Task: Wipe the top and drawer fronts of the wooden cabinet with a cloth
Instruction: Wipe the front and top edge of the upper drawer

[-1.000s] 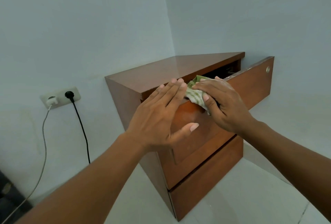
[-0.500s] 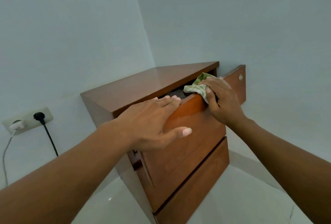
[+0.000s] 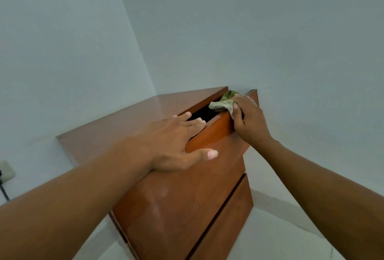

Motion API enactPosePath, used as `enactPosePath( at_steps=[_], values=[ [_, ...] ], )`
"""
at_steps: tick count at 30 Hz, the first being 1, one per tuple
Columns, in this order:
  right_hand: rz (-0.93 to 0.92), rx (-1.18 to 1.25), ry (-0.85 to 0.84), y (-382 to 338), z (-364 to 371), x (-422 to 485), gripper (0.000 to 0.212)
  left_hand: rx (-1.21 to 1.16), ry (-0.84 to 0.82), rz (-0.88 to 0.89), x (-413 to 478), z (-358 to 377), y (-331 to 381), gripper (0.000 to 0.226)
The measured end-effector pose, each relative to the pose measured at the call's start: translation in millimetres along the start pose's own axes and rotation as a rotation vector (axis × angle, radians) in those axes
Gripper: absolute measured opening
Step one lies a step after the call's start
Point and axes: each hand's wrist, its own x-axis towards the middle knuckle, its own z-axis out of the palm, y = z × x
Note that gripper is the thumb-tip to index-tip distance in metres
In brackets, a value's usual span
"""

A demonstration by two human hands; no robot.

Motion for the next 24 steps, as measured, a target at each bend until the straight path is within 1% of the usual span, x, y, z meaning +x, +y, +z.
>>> enactPosePath(
  at_steps=[3, 7, 10, 11, 14, 15, 16, 18, 20, 22, 24],
  values=[
    [0.087, 0.003, 0.055, 16, 0, 7, 0.028, -0.069, 0.0, 0.004, 18, 3, 5, 0.097],
    [0.245, -0.082, 0.086, 39, -1, 19, 0.03, -0.325, -0.039, -0.055, 21, 8, 15, 0.091],
    [0.368, -0.142, 0.113, 48, -2, 25, 0.026, -0.346, -0.035, -0.05, 19, 9, 17, 0.091],
    [0.457, -0.147, 0.144, 51, -4, 24, 0.026, -0.346, -0.031, -0.045, 20, 10, 16, 0.09],
    [0.819, -0.1, 0.219, 53, -12, 6, 0.028, -0.321, -0.036, -0.048, 21, 12, 15, 0.091],
    [0.878, -0.078, 0.254, 49, -13, -3, 0.027, -0.31, -0.035, -0.049, 22, 11, 15, 0.092],
    [0.9, -0.041, 0.3, 41, -14, -10, 0.027, -0.305, -0.032, -0.048, 21, 10, 15, 0.092],
    [0.876, 0.04, 0.416, 18, -15, -14, 0.027, -0.308, -0.03, -0.05, 22, 9, 16, 0.09],
    [0.792, 0.139, 0.488, -9, -14, -8, 0.026, -0.321, -0.027, -0.058, 21, 10, 15, 0.088],
    [0.677, 0.223, 0.441, -34, -4, -6, 0.027, -0.333, -0.019, -0.062, 20, 10, 14, 0.09],
    [0.503, 0.168, 0.287, -45, 14, -18, 0.035, -0.342, -0.028, -0.066, 18, 9, 15, 0.091]
  ],
)
